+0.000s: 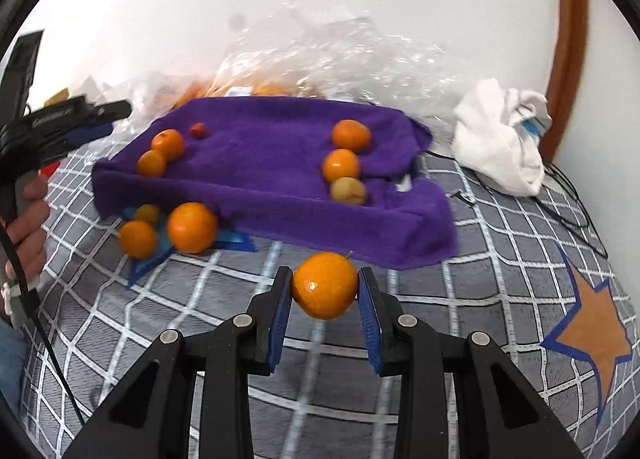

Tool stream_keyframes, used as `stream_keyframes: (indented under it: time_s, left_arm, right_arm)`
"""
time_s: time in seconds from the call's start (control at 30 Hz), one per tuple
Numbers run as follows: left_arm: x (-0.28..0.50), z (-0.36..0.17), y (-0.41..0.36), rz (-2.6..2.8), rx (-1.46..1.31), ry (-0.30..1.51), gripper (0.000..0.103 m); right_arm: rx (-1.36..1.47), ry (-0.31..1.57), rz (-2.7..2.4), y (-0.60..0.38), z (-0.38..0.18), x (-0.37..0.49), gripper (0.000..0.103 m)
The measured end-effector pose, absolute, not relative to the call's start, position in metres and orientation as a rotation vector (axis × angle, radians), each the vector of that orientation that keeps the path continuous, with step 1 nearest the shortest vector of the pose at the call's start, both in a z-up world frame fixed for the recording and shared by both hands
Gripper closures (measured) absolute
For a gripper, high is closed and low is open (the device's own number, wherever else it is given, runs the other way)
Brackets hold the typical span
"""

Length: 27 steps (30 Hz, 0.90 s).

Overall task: Organize fruits
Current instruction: 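Grasp a large orange with the left tool while the right tool holds its orange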

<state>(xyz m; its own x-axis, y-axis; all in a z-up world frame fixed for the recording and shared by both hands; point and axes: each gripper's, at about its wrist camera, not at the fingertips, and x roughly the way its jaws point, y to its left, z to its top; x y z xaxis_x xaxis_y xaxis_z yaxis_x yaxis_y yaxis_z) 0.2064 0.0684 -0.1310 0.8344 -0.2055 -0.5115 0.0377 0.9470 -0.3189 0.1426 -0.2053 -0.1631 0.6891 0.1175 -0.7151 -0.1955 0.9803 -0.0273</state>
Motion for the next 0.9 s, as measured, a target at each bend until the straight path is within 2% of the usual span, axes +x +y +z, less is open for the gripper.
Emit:
stream_keyframes:
  time_s: [0.27,0.47,0.7,0.87,0.9]
  left_arm:
    - [0.186,-0.127,0.034,-0.255,-0.202,0.641,0.053]
    - [0.166,-0.157,0.006,-0.246,-0.045,0.76,0.053]
    - [0.172,-0.182,0.008,-0.263,-0.129,0.862,0.053]
    - [0.173,-0.186,0.006,-0.267,-0.136,0.863,0.053]
    - [0.174,-0.187,0.004,-0.272,-0.132,0.862,0.056]
  right_arm:
    - [0.035,0.78,0.207,-0.228,-0.167,0.141,0.07]
    - [0.131,0.778,0.187,-0.244,-0.169,0.142,0.07]
    - [0.098,0.782,0.183,-0.239,-0.169,0.143,0.07]
    - [0.102,0.788,0.176,-0.239,-0.17,0.143,0.07]
    - [0.102,0.789,0.178,-0.239,-0.17,0.143,0.07]
